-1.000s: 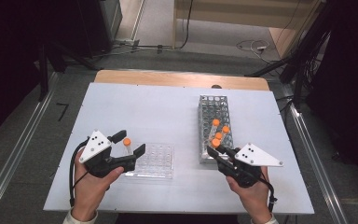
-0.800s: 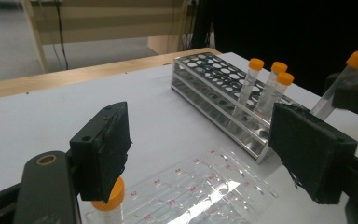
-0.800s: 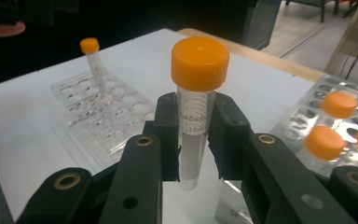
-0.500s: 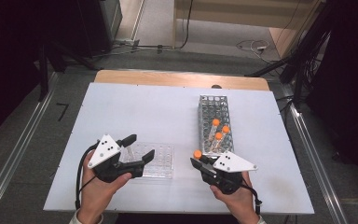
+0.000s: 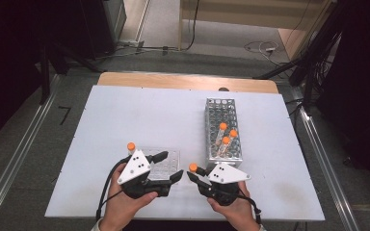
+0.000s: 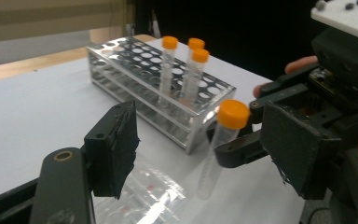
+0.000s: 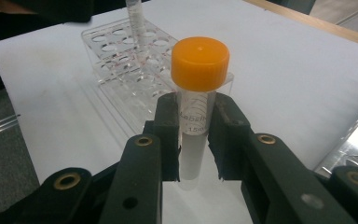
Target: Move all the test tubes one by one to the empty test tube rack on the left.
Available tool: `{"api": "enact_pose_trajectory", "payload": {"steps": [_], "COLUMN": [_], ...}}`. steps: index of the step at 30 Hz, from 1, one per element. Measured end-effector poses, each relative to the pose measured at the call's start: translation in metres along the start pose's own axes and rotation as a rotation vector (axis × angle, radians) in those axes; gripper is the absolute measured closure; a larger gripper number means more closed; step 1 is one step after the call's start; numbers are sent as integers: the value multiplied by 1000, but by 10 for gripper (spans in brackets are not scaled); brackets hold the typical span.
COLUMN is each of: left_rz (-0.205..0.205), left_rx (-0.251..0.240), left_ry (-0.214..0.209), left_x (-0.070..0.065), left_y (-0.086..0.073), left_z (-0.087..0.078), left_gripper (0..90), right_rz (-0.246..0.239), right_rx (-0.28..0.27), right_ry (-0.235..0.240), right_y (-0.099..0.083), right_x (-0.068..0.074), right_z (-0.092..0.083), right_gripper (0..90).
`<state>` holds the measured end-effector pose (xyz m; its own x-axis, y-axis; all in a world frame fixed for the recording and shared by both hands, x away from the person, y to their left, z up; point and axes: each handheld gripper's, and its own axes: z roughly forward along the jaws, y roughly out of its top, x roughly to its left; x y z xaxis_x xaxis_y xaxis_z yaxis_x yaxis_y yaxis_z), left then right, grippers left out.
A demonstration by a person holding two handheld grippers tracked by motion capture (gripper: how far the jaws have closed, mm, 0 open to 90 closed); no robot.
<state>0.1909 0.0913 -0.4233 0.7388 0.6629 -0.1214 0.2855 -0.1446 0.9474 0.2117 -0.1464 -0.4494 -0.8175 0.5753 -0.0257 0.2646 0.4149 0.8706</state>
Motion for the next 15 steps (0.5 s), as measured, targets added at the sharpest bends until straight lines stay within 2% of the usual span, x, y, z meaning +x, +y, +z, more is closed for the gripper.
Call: {"api": "enact_pose_trajectory", "payload": {"steps": [8,15], "left_rz": [11,32], "left_rx": [17,30], "left_ry": [-37,-40], "left_x": [-9,-15], "left_y": [-4,-7], "left_z": [13,20], "left_gripper": [389,480], "right_rz": [-28,-29], "right_rx": [-1,1], "right_ry": [29,38], "right_y": [1,2], "right_x": [10,13], "right_z": [2,2], "right_gripper": [718,718]}}
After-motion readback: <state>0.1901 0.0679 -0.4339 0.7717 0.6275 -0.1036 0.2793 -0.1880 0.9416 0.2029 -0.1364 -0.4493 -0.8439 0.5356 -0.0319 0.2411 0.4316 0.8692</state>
